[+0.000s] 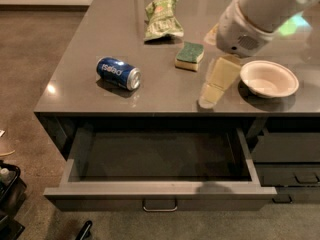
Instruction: Place pepsi can into top drawer
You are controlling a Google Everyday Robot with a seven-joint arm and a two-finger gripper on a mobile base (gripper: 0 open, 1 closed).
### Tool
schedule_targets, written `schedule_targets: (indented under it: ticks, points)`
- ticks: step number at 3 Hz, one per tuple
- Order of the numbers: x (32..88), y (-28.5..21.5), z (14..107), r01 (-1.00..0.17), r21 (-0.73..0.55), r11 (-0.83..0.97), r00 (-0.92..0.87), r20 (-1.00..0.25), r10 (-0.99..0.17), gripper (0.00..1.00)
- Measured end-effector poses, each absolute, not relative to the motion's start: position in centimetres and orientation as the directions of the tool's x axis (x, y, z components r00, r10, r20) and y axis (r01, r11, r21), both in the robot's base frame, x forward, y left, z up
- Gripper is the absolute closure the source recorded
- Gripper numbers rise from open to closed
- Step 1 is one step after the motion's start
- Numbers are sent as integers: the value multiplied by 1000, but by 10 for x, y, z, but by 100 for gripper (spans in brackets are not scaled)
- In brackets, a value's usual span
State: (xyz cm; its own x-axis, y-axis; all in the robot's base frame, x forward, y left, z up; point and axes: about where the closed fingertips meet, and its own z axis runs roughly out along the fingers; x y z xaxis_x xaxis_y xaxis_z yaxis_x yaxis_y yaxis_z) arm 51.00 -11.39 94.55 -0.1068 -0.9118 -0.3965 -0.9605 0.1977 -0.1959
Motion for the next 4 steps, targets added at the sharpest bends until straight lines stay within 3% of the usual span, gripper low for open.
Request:
schedule_targets:
  ticks: [1, 2, 3, 4]
  points:
    - [540, -69, 933, -968, -189, 165, -72, -422, -904, 0]
    - [541, -66, 932, -969, -188, 160, -67, -423, -904, 0]
    - [546, -70, 926, -944, -199, 262, -149, -452, -879, 0]
    - [588, -55, 914, -906, -230, 355, -194, -520, -832, 0]
